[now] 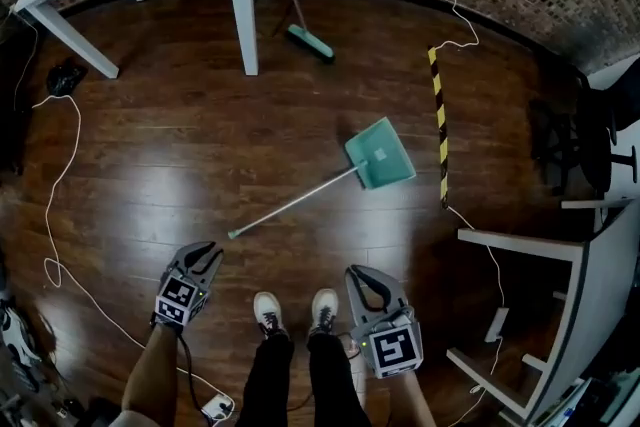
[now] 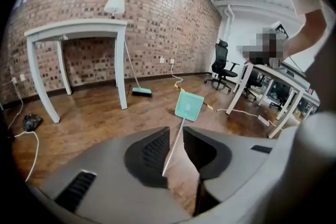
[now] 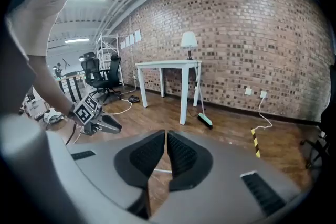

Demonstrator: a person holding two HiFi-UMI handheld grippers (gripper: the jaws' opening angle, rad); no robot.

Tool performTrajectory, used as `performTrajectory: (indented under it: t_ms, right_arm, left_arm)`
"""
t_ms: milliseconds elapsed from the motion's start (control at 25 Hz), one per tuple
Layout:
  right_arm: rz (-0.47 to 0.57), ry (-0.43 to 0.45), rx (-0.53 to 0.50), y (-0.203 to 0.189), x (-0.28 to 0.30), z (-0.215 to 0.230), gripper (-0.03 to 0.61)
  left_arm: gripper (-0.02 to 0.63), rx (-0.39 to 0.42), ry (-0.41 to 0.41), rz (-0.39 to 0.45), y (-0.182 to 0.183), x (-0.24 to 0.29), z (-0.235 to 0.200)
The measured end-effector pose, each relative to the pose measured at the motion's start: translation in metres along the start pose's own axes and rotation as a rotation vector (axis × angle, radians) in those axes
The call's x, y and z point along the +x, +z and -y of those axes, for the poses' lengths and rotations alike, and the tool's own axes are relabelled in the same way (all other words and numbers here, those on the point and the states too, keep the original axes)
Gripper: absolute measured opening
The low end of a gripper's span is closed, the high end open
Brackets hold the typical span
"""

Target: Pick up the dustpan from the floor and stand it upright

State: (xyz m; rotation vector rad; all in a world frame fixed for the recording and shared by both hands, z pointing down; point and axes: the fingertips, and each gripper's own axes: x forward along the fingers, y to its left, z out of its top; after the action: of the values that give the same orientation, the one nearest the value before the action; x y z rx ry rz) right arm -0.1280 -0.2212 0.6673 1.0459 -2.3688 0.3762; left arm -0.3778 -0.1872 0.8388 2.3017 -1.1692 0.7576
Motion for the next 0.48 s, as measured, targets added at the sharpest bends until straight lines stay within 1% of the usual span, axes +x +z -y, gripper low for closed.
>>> performTrajectory:
  t_ms: [120, 240, 320, 480]
  right_arm:
    - [-0.042, -0.003, 0.007, -0.049, 0.034, 0.000, 0.020]
    - [-0.091, 0.029, 0.005, -0.090, 0.062, -0.010, 0.000]
    - [-0.099, 0.043, 0.004, -0.113, 0.081, -0.017, -0.009]
    - [-0.113, 0.058, 0.034, -0.156, 0.103, -0.027, -0.011]
  left_arm:
    - [0.107, -0.020, -0.011, -0.081, -0.071, 0.054, -0.018]
    - [0.130, -0.027, -0.040, -0.162, -0.139, 0.100, -0.027]
    - [0.151, 0.001, -0.057, -0.215, -0.175, 0.128, -0.036]
    - [0.180, 0.123, -0.106, -0.337, -0.254, 0.172, -0.036]
